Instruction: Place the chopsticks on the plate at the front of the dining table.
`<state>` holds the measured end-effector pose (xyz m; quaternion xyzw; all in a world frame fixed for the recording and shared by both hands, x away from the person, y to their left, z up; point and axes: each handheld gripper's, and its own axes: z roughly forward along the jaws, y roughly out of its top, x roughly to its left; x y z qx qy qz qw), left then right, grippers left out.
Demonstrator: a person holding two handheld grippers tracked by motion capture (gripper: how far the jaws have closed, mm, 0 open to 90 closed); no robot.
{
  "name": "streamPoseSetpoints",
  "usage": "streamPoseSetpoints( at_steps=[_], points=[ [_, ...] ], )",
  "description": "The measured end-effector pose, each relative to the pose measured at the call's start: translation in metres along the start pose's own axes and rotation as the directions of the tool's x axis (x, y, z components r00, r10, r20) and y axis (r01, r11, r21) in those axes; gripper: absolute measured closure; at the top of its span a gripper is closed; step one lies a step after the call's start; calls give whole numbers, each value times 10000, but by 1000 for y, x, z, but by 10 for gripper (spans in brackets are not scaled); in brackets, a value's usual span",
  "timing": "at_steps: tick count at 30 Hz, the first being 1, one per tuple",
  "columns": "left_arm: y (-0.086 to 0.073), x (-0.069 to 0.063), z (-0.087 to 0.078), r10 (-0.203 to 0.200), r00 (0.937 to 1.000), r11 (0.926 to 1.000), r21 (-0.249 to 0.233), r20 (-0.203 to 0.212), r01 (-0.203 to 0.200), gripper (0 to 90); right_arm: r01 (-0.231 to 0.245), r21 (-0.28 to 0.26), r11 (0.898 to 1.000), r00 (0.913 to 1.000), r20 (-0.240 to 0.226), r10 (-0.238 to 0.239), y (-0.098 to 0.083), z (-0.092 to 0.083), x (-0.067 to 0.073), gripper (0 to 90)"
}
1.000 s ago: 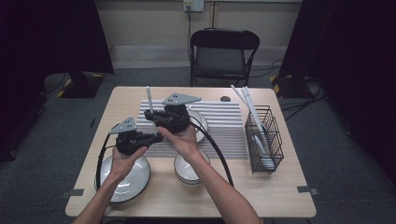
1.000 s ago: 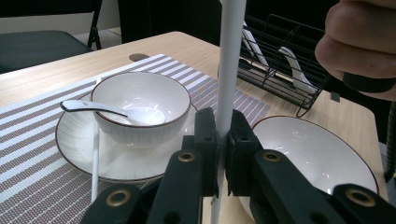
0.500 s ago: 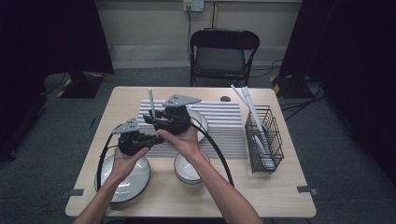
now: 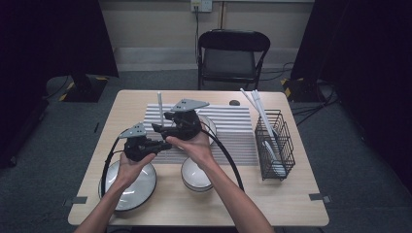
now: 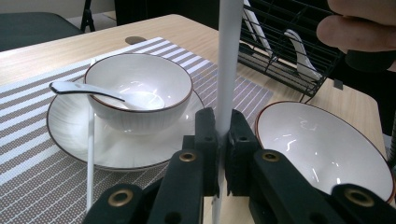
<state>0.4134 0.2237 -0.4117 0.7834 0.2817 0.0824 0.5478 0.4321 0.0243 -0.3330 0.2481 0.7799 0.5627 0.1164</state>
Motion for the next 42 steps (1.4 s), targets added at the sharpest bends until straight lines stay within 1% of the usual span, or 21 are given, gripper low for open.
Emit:
streamPoseSetpoints(
  at_steps=[2, 3, 4, 5, 7, 8, 10, 11, 12, 13, 18, 20, 22, 25, 28, 34, 36, 41, 42],
  points=[
    [0, 1, -1, -66, 10000, 10000, -24, -20, 66, 858, -16, -41, 10000, 10000, 61, 16, 0, -1, -1, 363],
    [-1, 1, -1, -64, 10000, 10000, -21, -26, 64, 858, -98, -75, 9999, 9999, 79, 99, -1, -1, -2, 345],
    [-1, 1, -1, -11, 10000, 10000, 12, -31, 11, 858, -92, -33, 10000, 9998, 197, 93, -1, -1, -3, 344],
    [-1, 1, -1, -5, 10000, 10000, 29, -33, 5, 858, -70, 12, 10000, 9991, 409, 69, -1, -2, -4, 346],
    [-1, 1, -1, -8, 10000, 10000, 39, -56, 8, 858, -25, 53, 10000, 9986, 533, 22, -1, -3, -6, 350],
    [-1, 1, -1, 0, 10000, 10000, 61, -11, 0, 858, -11, 101, 9999, 9974, 723, 4, -1, -3, -6, 354],
    [-1, 0, -1, -13, 10000, 10000, 64, 5, 13, 858, 97, 119, 9999, 9969, 782, -107, -1, -3, -6, 357],
    [-1, 0, -1, 0, 10000, 10000, 87, -5, 0, 858, 167, 169, 9997, 9958, 902, -182, -1, -4, -6, 360],
    [-1, 0, -1, -5, 10000, 10000, 85, -16, 5, 858, 195, 155, 9997, 9951, 963, -209, -1, -4, -6, 363],
    [-1, 1, -1, 29, 10000, 9999, 97, -26, -29, 858, 227, 128, 9997, 9956, 904, -237, -1, -4, -7, 368],
    [-1, 0, -2, 26, 10000, 9999, 112, -92, -25, 859, 306, 102, 9995, 9929, 1149, -316, 0, -6, -8, 391],
    [-1, 0, -3, -62, 10000, 10000, 64, -67, 62, 859, 286, 96, 9995, 9921, 1220, -295, -1, -6, -9, 397],
    [-1, 1, -4, -65, 10000, 10000, 43, -66, 65, 859, 262, 34, 9997, 9909, 1317, -264, -1, -7, -10, 400],
    [-1, 2, -5, -64, 10000, 10000, 5, -59, 64, 859, 197, -133, 9997, 9863, 1643, -173, -2, -9, -11, 392],
    [-1, 2, -6, -124, 9999, 9999, -72, -10, 123, 859, 9, -221, 9998, 9865, 1635, 27, -4, -11, -13, 383],
    [-1, 3, -6, -126, 9999, 9999, -81, 16, 126, 859, -171, -206, 9996, 9845, 1744, 205, -7, -14, -20, 381],
    [-1, 3, -6, -124, 9999, 9999, -82, 17, 124, 859, -238, -163, 9996, 9849, 1711, 262, -8, -15, -23, 386],
    [-1, 3, -6, -253, 9997, 9996, -152, 68, 254, 860, -500, -13, 9987, 9881, 1453, 496, -11, -16, -29, 415],
    [-1, 3, -7, -292, 9996, 9994, -165, 69, 293, 860, -550, 13, 9985, 9883, 1424, 542, -12, -16, -31, 408]
  ],
)
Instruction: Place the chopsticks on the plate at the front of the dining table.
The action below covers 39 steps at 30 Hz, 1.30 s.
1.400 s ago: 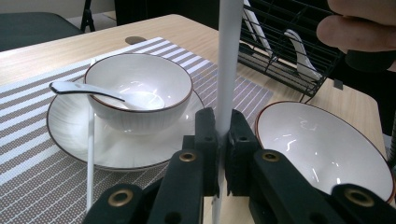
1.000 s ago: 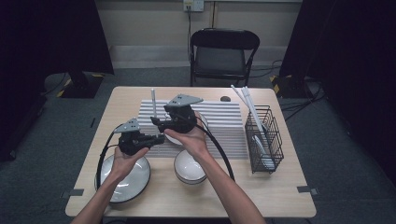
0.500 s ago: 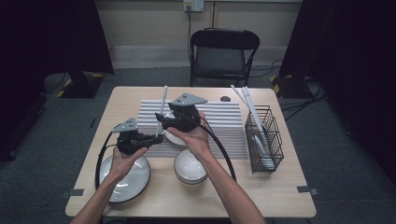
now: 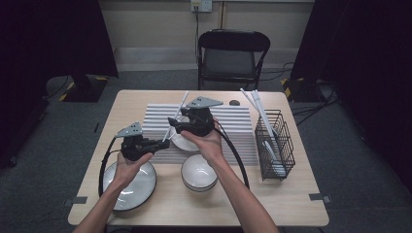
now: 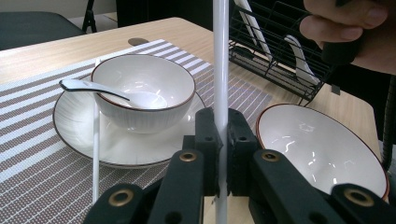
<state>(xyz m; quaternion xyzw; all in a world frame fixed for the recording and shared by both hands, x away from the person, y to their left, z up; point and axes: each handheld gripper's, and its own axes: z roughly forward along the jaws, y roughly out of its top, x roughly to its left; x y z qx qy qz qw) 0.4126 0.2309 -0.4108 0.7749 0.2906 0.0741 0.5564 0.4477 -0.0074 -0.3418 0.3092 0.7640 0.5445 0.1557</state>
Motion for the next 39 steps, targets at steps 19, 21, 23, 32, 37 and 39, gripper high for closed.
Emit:
streamPoseSetpoints(
  at_steps=[19, 21, 23, 32, 37, 39],
  points=[
    [0, 3, -2, -55, 10000, 9999, -87, -5, 55, 859, -578, 59, 9983, 9978, 337, 576, -17, 0, -17, 370],
    [0, 3, -2, -31, 10000, 10000, -61, 5, 31, 859, -639, 86, 9979, 9972, 405, 635, -18, 0, -18, 371],
    [0, 2, -2, -39, 10000, 10000, -84, -28, 39, 859, -685, 111, 9976, 9968, 431, 680, -20, 0, -20, 366],
    [-1, 2, -1, -103, 9999, 9999, -78, -3, 103, 859, -949, 51, 9955, 9947, 411, 946, -26, 0, -24, 352],
    [-1, 2, 0, -34, 10000, 10000, -22, -29, 34, 859, -1033, 120, 9946, 9938, 435, 1027, -28, 0, -25, 345],
    [-1, 2, 0, -22, 10000, 10000, -23, -22, 22, 859, -1088, 87, 9940, 9931, 440, 1084, -29, 0, -26, 340]
  ],
)
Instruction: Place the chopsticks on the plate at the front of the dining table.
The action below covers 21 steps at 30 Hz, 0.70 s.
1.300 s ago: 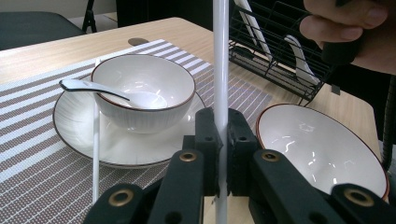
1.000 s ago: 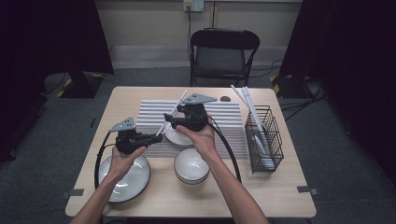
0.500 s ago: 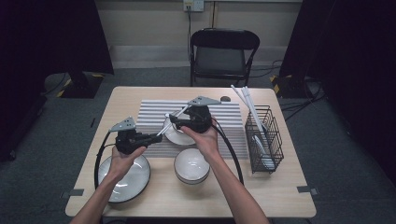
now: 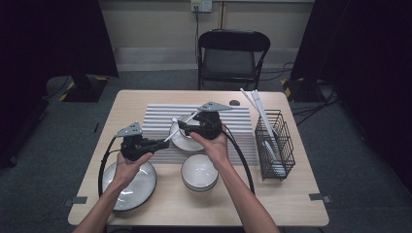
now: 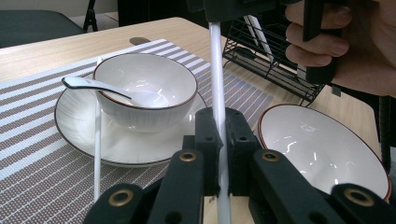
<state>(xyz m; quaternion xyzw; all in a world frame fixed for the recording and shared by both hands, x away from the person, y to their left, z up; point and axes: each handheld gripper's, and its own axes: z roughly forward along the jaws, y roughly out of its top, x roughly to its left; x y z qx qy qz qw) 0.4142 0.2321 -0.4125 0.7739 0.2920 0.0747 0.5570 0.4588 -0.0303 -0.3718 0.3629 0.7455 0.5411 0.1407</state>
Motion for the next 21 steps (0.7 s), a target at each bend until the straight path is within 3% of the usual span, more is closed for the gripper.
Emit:
streamPoseSetpoints(
  at_steps=[7, 12, 21],
  points=[
    [-1, 0, 1, 100, 9999, 9999, 55, -67, -100, 859, -31, 84, 10000, 10000, -22, 31, -3, -2, -3, 301],
    [-5, 3, 1, -63, 9999, 9999, 94, -127, 64, 859, -23, 51, 10000, 10000, -27, 23, -3, -6, -6, 270],
    [-6, 6, 0, -129, 9997, 9999, 70, -210, 130, 859, -61, 107, 9999, 9991, 415, 57, -9, -19, -16, 258]
  ],
)
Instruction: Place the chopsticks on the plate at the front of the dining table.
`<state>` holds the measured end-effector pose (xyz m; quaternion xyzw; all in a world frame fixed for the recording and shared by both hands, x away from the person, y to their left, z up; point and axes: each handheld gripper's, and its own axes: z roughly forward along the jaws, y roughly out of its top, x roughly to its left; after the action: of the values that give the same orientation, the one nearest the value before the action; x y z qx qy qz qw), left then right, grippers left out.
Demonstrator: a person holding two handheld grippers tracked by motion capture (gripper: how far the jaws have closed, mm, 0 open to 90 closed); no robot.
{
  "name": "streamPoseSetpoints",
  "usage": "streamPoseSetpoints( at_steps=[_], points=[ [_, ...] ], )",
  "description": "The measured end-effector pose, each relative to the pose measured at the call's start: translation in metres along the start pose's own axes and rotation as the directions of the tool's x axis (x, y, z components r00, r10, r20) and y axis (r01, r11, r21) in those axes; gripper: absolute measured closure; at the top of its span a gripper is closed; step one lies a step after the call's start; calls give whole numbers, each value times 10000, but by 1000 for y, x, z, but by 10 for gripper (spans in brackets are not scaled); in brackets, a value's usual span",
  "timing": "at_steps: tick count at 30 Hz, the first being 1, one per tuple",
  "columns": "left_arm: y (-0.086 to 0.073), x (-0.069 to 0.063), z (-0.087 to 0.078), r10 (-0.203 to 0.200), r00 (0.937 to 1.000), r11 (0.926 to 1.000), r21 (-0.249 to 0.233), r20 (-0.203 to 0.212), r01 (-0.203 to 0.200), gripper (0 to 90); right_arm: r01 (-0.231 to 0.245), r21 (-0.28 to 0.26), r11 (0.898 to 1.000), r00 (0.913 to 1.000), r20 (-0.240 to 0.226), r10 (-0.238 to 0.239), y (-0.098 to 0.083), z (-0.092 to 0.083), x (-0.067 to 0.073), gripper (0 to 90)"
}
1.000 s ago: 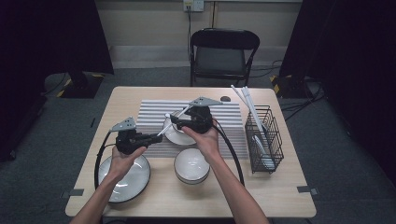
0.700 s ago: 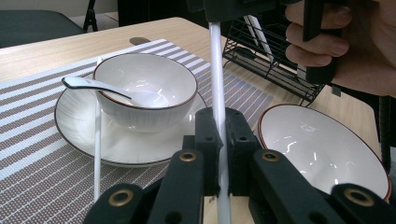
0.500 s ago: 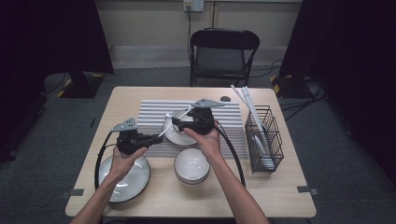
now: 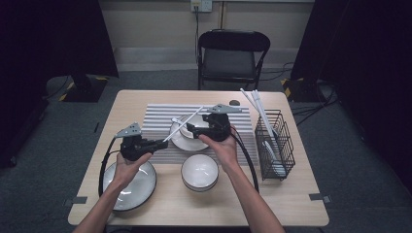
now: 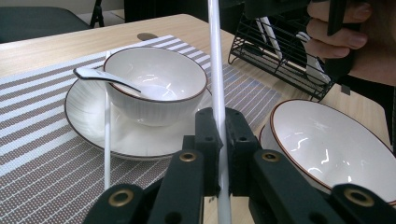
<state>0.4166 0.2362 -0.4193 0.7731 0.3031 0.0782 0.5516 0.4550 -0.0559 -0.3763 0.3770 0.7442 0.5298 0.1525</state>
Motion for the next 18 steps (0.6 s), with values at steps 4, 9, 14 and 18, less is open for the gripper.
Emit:
streamPoseSetpoints(
  at_steps=[4, 9, 14, 18],
  points=[
    [-2, 2, 0, -42, 9999, 10000, 25, -114, 42, 859, -66, 25, 10000, 9997, 255, 65, -5, -6, -7, 267],
    [-3, 4, -1, -61, 9997, 10000, -16, -231, 60, 859, -137, 287, 9995, 9994, 320, 128, -12, -12, -14, 318],
    [-3, 6, -2, -51, 9996, 10000, 41, -266, 52, 860, -150, 350, 9993, 9980, 620, 128, -19, -18, -20, 309],
    [-3, 5, -3, -126, 9995, 9999, 9, -281, 126, 859, -232, 562, 9981, 9964, 826, 185, -27, -21, -25, 300]
  ],
)
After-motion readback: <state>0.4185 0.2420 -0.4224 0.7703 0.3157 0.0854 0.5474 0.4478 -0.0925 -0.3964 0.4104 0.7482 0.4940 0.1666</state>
